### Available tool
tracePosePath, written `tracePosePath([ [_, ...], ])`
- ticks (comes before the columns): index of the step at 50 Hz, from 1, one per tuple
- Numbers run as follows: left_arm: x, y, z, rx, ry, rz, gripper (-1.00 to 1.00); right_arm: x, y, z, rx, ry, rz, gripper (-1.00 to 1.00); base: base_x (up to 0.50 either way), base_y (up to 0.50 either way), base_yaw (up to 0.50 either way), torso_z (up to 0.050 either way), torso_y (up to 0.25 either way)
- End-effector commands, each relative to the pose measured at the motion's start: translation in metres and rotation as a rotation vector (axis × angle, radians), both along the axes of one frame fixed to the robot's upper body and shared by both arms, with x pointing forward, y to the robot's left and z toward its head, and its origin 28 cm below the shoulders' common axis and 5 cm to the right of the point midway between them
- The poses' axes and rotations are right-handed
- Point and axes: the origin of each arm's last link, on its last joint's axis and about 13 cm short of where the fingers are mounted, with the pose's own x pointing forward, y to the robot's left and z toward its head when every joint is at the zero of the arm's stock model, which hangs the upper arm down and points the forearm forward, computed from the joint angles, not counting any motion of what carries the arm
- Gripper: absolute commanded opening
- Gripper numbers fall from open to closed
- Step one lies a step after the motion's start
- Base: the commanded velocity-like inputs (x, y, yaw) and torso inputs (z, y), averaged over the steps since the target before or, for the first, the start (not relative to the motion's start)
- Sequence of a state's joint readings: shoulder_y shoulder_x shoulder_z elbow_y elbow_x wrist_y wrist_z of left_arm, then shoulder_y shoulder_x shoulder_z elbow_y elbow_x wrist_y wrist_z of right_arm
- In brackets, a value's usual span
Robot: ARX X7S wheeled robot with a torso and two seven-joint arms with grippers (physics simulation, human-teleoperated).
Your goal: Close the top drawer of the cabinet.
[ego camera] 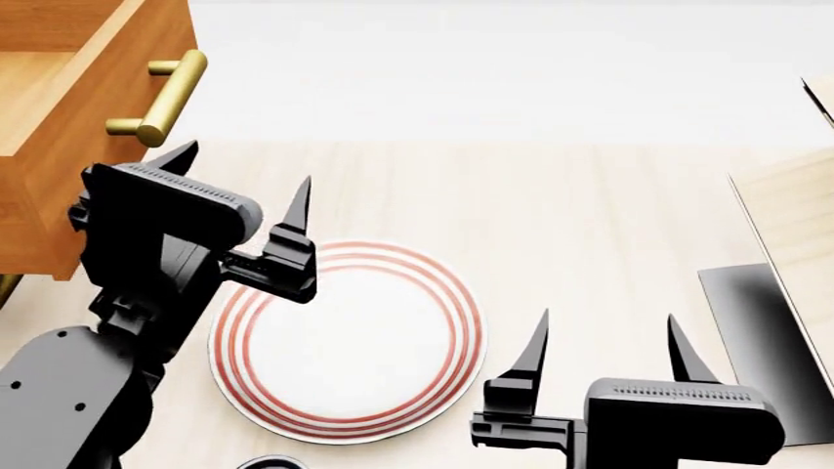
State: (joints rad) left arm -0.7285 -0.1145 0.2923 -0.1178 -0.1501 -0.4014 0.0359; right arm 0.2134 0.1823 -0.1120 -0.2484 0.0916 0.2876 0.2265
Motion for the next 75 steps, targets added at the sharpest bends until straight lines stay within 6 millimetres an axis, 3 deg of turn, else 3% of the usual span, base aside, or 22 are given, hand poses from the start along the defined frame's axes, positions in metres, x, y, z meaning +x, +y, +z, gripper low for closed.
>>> tracePosePath([
  [1,0.045,0.01,0.002,-0.05,0.099,0.111,1.0,-0.001,-0.002,0.0,0.003,-0.002,-0.002,1.0,0.0,0.0,0.0,0.0,0.0],
  [12,0.055,0.026,0.0,-0.105,0.13,0.28,1.0,0.001,-0.003,-0.001,0.011,0.004,-0.002,1.0,0.0,0.0,0.0,0.0,0.0],
  [23,0.051,0.04,0.006,-0.208,0.079,0.432,1.0,0.001,-0.003,-0.004,0.015,0.011,-0.006,1.0,0.0,0.0,0.0,0.0,0.0],
  [43,0.048,0.077,0.028,-0.245,0.034,0.514,1.0,0.002,-0.003,-0.01,0.018,0.025,-0.005,1.0,0.0,0.0,0.0,0.0,0.0],
  [44,0.056,0.104,0.041,-0.266,0.035,0.612,1.0,0.001,-0.003,-0.012,0.019,0.029,-0.002,1.0,0.0,0.0,0.0,0.0,0.0],
  [75,0.066,0.125,0.044,-0.306,0.052,0.749,1.0,0.001,-0.003,-0.013,0.024,0.031,0.001,1.0,0.0,0.0,0.0,0.0,0.0],
])
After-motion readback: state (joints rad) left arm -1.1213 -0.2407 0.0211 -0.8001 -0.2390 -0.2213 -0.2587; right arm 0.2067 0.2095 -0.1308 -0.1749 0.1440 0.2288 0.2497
